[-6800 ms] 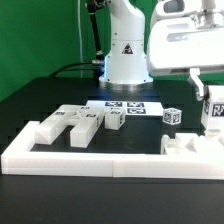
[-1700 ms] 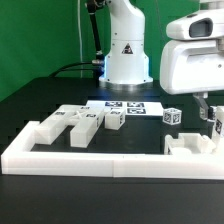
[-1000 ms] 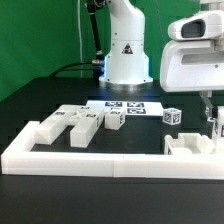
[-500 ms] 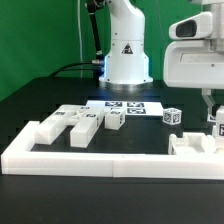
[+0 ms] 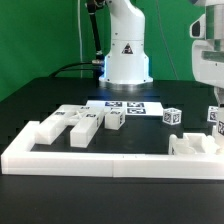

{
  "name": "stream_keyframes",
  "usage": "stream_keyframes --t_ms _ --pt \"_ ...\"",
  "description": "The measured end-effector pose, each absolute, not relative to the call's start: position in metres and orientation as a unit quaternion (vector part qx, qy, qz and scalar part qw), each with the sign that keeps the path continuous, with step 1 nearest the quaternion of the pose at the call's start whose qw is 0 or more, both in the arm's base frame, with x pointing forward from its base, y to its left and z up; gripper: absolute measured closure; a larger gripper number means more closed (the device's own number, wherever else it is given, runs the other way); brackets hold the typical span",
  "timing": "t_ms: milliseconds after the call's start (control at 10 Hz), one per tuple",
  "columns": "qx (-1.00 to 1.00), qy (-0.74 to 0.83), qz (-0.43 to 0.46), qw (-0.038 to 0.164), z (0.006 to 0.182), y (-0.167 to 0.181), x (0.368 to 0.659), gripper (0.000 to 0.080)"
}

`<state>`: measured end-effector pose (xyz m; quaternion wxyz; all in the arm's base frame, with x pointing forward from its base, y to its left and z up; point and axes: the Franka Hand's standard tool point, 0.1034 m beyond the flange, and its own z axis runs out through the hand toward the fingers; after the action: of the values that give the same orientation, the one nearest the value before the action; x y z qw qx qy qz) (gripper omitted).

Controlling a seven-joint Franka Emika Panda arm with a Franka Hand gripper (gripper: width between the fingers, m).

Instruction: Assemble chair

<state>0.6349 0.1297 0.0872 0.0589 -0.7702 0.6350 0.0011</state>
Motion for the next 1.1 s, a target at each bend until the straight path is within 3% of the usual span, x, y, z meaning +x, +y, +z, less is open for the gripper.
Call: stream_keyframes --t_ms 100,200,300,400,500,600,1100 --pt "-0.754 0.654 0.006 0.063 0.0872 0.1293 0.6351 0.0508" --pt "-0.747 0.662 0.007 0.064 0.0872 0.1306 0.6348 0.0402" --pt "-0.756 0.652 0.006 0.064 0.0872 0.1311 0.6347 0.0402" --pt "-0.775 0.629 0.005 0.064 0.0875 0.131 0.6347 0.0221" --pt "-0.794 0.604 0.003 0.064 0.0884 0.1312 0.6352 0.0221" --pt "-0.816 0.575 0.0 0.064 0.0884 0.1314 0.6351 0.0166" --pt "-0.936 0.346 -0.019 0.062 0.0879 0.1307 0.6357 0.0151"
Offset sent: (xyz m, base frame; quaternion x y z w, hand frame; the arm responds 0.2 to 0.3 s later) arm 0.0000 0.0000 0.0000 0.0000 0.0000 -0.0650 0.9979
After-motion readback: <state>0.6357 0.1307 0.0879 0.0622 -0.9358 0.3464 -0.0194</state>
